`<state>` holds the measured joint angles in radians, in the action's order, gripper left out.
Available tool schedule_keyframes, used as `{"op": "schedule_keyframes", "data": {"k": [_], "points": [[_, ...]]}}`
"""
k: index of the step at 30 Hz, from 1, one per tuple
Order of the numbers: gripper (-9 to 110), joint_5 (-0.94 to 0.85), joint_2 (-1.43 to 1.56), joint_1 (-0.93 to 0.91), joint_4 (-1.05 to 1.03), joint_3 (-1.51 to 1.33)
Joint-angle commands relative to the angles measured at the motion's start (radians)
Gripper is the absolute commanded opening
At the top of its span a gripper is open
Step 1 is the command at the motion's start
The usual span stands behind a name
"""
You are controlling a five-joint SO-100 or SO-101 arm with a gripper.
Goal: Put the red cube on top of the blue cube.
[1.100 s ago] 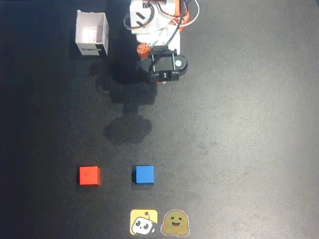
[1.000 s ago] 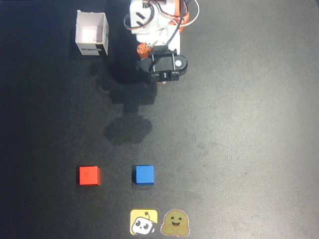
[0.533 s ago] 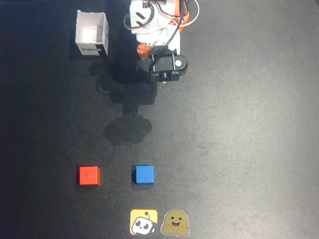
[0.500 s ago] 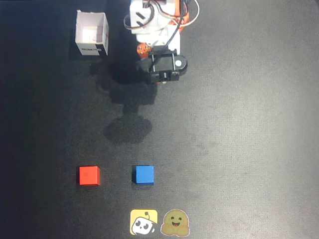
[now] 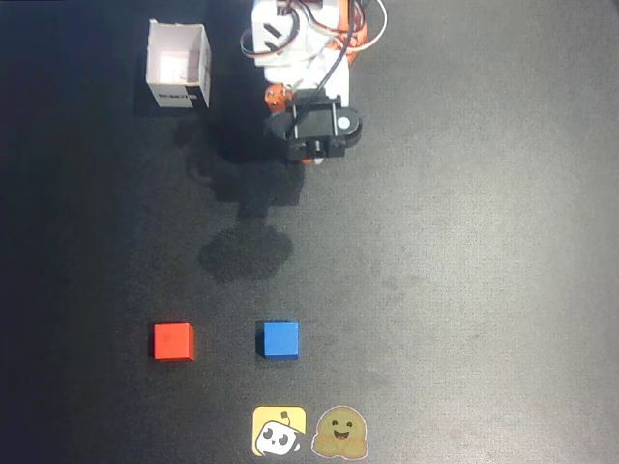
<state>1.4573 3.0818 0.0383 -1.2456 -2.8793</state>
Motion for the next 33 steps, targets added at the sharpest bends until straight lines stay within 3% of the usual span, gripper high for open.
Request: {"op": "schedule_keyframes", "data": {"k": [1,11,24,33], "points": [[1,0.012,0.011,0.002,0.002,0.023],[1,0.031,-0.115,0.005,-0.003,0.133],[1,0.067,-0.650,-0.025,-0.066,0.611],[1,0.112,-0.870,-0.146,-0.114,0.870]]}}
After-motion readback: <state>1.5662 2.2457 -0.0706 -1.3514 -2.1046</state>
